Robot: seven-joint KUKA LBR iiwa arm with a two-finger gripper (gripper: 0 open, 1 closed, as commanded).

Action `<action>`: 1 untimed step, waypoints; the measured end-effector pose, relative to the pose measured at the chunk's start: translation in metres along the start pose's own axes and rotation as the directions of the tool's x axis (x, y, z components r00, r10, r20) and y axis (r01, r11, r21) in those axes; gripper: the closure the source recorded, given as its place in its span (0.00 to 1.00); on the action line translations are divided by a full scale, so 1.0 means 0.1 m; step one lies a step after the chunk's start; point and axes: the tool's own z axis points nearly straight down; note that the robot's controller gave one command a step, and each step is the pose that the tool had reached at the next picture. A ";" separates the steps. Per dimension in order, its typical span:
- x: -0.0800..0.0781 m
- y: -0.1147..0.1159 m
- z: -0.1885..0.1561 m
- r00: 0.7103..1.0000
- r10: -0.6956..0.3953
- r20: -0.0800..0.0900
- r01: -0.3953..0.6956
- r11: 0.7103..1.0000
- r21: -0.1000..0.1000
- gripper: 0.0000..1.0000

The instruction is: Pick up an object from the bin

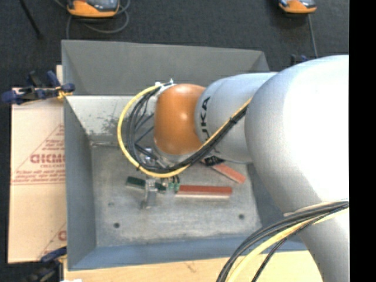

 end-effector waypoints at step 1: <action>-0.22 -0.09 -0.36 0.983 0.184 0.005 -0.184 0.983 0.001 0.00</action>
Offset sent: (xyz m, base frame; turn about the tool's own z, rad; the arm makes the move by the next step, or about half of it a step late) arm 0.0192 -0.0085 0.0336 0.1869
